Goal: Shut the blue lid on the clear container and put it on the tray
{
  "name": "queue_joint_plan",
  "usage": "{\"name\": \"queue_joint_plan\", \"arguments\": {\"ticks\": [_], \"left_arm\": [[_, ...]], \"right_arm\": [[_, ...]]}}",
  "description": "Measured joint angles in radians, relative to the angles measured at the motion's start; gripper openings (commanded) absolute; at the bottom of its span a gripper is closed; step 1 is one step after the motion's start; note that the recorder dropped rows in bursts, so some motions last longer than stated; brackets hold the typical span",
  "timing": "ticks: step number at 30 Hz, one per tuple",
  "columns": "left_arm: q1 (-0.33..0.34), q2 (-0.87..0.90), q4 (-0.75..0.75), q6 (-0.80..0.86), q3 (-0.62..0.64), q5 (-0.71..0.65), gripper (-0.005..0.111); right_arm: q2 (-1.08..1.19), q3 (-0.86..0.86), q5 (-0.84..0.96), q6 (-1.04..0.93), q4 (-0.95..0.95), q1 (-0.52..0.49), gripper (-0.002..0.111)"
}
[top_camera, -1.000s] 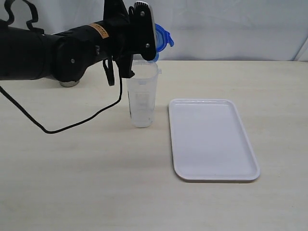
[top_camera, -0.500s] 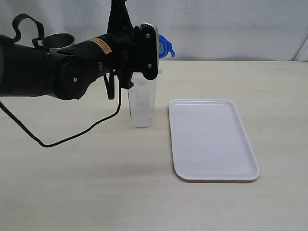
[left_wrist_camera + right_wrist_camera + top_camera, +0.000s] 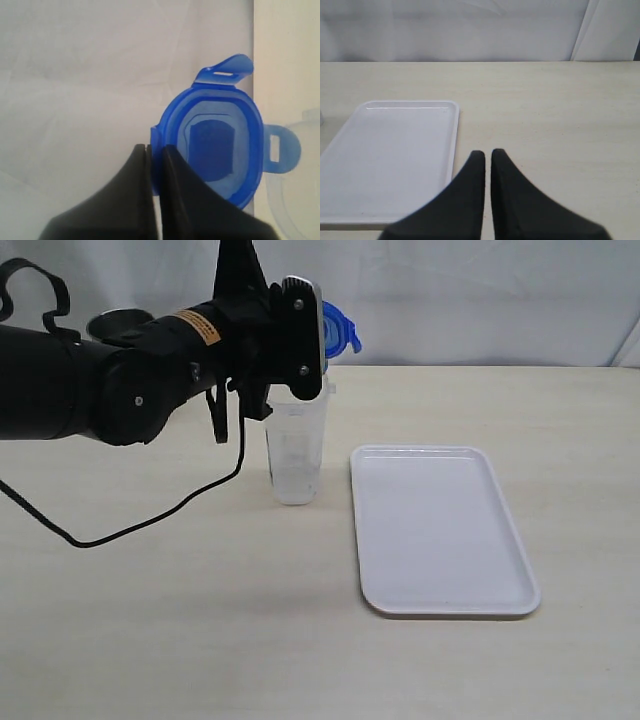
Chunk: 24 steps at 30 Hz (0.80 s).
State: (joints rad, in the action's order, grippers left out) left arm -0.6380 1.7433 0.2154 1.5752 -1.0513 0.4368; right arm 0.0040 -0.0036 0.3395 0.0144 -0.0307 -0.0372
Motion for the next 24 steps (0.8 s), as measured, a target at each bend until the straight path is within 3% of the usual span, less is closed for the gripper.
{"name": "queue_joint_plan", "arguments": {"ticks": [9,24], "left_arm": [[0.000,0.000,0.002,-0.023,0.001,0.108,0.000],[0.000,0.044,0.022,-0.026,0.001,0.119,0.000]], "right_arm": [[0.000,0.000,0.000,0.000,0.000,0.000,0.004],[0.000,0.000,0.000,0.000,0.000,0.000,0.004]]}}
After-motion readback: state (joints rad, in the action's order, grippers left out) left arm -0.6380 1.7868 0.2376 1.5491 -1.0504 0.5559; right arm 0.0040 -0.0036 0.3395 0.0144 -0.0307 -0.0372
